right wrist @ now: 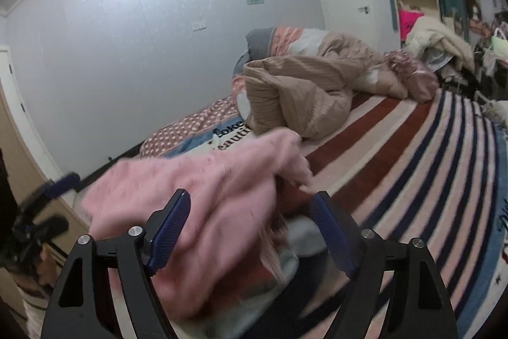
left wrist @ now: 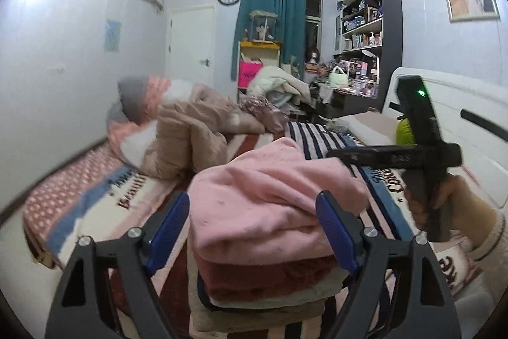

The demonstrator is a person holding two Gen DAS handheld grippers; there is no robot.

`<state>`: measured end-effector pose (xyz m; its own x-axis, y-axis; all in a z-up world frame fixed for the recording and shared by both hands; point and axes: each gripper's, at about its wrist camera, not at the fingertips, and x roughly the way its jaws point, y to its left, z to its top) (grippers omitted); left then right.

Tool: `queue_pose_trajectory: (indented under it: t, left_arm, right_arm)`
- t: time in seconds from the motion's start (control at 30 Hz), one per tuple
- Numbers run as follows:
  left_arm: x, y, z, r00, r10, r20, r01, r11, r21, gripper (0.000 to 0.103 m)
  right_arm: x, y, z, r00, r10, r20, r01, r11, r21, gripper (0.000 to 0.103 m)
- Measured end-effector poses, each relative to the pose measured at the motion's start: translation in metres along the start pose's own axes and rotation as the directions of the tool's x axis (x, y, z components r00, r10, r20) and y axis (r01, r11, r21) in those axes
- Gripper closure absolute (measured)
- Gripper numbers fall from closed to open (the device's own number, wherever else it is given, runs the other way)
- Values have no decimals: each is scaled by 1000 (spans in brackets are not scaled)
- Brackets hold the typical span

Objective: Fold small clothes

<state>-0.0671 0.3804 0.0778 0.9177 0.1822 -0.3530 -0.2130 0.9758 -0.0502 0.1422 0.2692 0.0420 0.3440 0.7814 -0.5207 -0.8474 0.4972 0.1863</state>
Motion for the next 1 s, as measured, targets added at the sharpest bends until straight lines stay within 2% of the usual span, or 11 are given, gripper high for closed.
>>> queue_pose_trajectory:
  t: [0.1,0.2,0.33,0.4,0.5,0.57,0.6,0.7,0.8,0.83,1.0]
  left_arm:
    - [-7,-38,-13,999,13,33,-14,999,35,18]
    - [-6,-88,-32,998,-11,68,6,998,64,17]
    - [8,-155,-52,994,-55,93,47,995,84,9]
    - [17,-191,-62,992,-73,107,63,993,97,8]
    - [29,-249,-77,984,-112,138,98,990,101,1]
    - [36,-280,-86,983,-116,144,104,990,91,1]
    - [39,-295,-91,982,-118,148,106,991,85,1]
    - [46,-328,-102,980,-124,152,112,990,85,1]
    - [54,-349,-110,980,-134,145,124,989,79,1]
    - [57,-349,-112,981,-136,141,127,989,76,1]
    - [72,-352,-117,986,-123,114,116,991,68,1]
  right_arm:
    - [-35,-12,-37,999,-36,40,36,999,16,24]
    - [-72,-27,-82,994,-90,65,88,996,30,22]
    - [-120,-48,-140,973,-216,76,218,976,-19,16]
    - [-147,-61,-168,944,-320,87,324,945,-47,16]
    - [-186,-81,-205,899,-422,116,428,903,-30,6]
    - [-211,-91,-227,860,-488,150,494,869,-6,1]
    - [-222,-95,-238,832,-529,167,536,844,1,0]
    - [-245,-105,-258,774,-598,209,607,794,24,0]
    - [-259,-110,-269,737,-630,246,645,764,24,0]
    - [-260,-111,-270,735,-627,256,644,765,24,0]
    - [-262,-127,-276,755,-596,272,605,794,61,0]
